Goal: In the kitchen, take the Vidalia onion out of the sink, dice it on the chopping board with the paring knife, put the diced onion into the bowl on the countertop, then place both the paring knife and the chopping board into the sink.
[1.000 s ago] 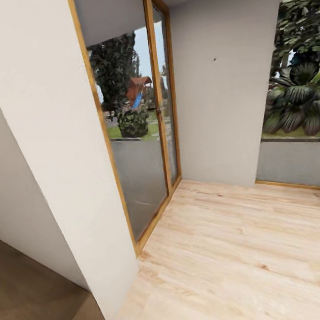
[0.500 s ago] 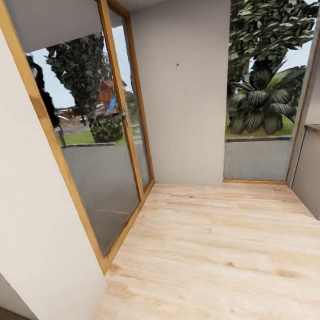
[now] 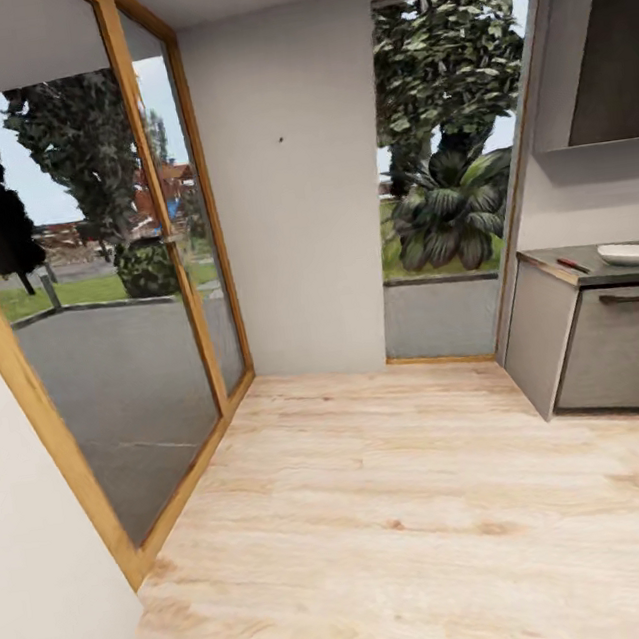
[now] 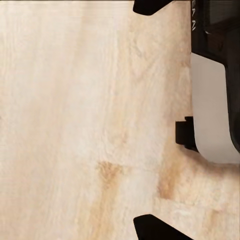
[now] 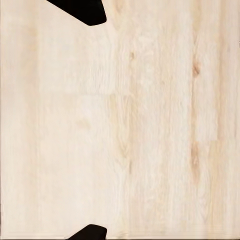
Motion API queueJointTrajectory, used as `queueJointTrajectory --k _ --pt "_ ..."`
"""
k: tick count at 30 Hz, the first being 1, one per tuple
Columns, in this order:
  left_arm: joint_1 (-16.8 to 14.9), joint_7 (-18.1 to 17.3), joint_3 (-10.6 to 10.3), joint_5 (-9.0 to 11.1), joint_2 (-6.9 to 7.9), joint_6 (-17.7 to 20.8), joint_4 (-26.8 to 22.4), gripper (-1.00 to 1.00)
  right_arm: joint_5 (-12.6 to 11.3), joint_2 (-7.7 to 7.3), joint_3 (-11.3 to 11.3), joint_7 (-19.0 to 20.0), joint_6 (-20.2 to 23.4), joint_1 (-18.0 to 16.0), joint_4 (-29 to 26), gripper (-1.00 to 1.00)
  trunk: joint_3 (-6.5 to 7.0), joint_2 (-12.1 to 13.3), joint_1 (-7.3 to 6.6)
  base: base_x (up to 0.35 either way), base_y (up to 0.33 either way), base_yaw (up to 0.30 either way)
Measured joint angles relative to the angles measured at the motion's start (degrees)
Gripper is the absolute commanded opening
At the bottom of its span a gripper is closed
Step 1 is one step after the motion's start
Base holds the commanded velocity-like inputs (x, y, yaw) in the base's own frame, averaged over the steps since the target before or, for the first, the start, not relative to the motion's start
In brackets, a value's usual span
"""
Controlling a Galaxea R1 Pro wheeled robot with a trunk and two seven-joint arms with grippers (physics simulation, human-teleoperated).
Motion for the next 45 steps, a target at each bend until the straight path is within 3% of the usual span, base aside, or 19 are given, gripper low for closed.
queueJointTrajectory --k 18,45 --pt "0.0 0.03 -0.03 -0.04 -0.06 0.0 0.01 1.0 0.03 0.0 0.01 0.0 -0.01 0.0 -0.02 1.0 0.0 0.0 -0.01 0.105 -0.274 -0.296" --pt "0.0 0.07 -0.08 -0.02 -0.08 0.0 0.09 1.0 0.03 0.0 -0.01 0.0 -0.01 0.0 -0.03 1.0 0.0 0.0 -0.02 0.216 -0.267 -0.296"
